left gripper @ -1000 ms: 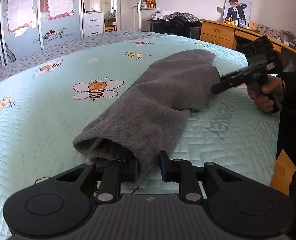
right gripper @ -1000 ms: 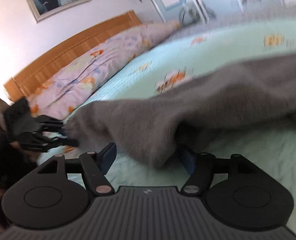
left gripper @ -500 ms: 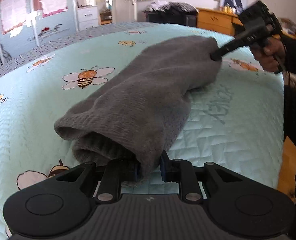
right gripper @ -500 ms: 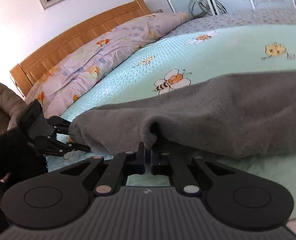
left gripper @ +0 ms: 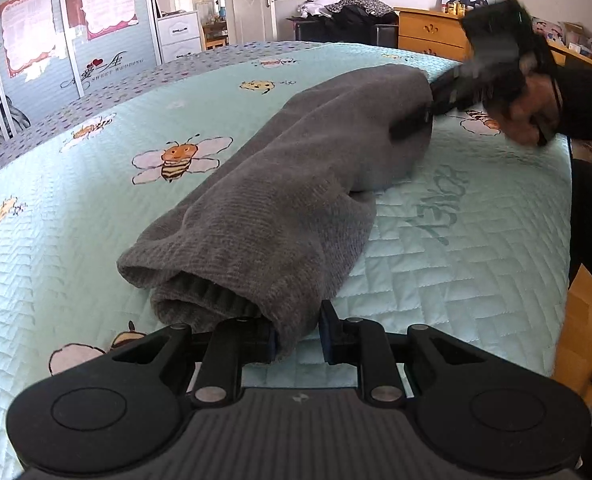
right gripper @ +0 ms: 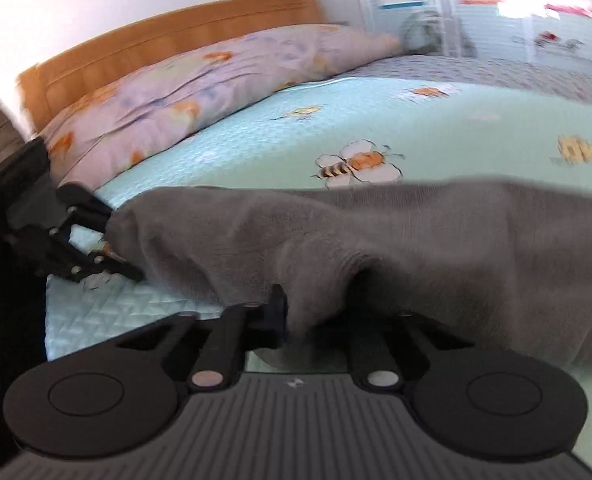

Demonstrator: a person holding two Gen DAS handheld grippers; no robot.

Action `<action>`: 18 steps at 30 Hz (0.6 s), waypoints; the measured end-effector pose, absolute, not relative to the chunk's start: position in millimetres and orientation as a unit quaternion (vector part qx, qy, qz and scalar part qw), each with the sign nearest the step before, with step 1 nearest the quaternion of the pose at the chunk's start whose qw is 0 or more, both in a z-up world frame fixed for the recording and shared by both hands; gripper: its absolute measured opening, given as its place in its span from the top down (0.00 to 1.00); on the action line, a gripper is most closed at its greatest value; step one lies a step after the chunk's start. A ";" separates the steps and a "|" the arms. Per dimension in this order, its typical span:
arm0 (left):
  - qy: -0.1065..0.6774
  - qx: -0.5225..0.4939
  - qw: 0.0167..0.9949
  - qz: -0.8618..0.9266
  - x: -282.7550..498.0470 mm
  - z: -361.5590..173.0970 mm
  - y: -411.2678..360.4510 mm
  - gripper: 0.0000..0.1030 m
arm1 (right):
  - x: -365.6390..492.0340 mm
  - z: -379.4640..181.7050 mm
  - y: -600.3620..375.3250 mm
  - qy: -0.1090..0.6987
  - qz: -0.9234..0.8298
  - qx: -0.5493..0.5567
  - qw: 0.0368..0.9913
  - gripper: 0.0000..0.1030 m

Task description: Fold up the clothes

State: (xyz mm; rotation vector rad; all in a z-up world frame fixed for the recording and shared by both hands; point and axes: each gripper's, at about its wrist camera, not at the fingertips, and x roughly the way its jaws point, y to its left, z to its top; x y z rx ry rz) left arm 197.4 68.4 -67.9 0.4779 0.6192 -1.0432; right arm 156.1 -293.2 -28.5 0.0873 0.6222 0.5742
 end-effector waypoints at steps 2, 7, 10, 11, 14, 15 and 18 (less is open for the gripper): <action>0.283 0.222 0.794 -0.489 195.8 -64.0 68.1 0.79 | 153.5 8.6 -310.7 0.280 0.298 0.037 0.912 0.95; 0.281 0.229 0.790 -0.494 190.9 -66.9 60.0 0.79 | 139.4 54.8 -333.4 0.288 0.319 -0.019 0.903 0.95; 0.286 0.239 0.788 -0.491 184.3 -72.4 58.7 0.79 | 130.5 2.4 -326.6 0.347 0.302 -0.035 0.887 0.95; 0.286 0.240 0.788 -0.489 181.8 -71.4 60.5 0.79 | 125.6 -15.5 -324.9 0.358 0.290 -0.035 0.887 0.94; 0.290 0.243 0.789 -0.483 175.5 -63.5 69.8 0.78 | 109.7 -41.3 -344.5 0.348 0.258 0.074 0.898 0.86; 0.292 0.244 0.790 -0.481 173.6 -60.0 73.5 0.78 | 102.0 -43.3 -354.8 0.330 0.246 0.113 0.904 0.82; 0.295 0.251 0.796 -0.466 169.8 -47.5 85.7 0.78 | 79.8 -42.1 -376.5 0.281 0.209 0.180 0.919 0.54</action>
